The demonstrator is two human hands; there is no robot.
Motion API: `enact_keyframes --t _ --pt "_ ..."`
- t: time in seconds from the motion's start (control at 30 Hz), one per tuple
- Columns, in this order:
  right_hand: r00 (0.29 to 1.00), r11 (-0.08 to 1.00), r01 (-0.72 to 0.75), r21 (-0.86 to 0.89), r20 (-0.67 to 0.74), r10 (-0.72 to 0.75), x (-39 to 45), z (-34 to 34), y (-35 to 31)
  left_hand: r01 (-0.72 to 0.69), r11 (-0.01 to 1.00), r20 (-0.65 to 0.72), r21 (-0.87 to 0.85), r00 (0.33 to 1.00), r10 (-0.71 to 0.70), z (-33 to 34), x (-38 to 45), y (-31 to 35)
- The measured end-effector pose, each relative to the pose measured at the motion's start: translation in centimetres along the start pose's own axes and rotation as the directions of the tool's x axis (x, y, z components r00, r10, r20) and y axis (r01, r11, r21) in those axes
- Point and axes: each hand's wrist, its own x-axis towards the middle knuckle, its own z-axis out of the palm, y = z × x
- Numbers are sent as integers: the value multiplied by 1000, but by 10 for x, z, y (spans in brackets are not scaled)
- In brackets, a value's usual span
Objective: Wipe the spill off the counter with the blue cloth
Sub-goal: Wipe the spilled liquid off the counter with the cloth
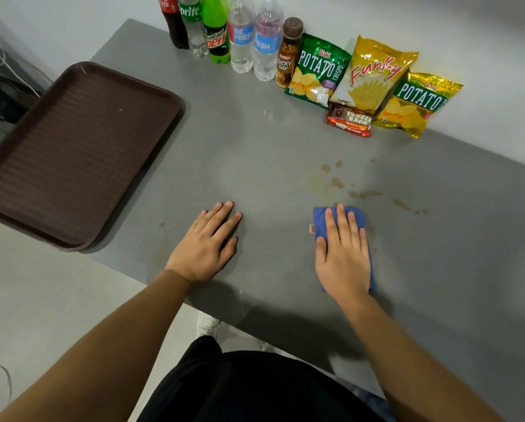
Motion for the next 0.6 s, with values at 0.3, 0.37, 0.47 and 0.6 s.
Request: enact_keyframes --t 0.3,0.37,0.47,0.6 --pt "997 997 71 -29 37 -70 -52 13 -49 19 1000 29 3 999 -19 -3 2 2" --pt "993 995 99 -28 61 -97 -38 11 -56 45 999 -2 -5 999 -45 -5 7 7" --pt "985 989 146 -13 93 -144 -5 7 -63 127 991 -28 -50 991 -129 -2 22 24" --pt "986 987 159 9 57 -159 45 -2 -61 198 980 11 -34 980 -197 13 48 47"
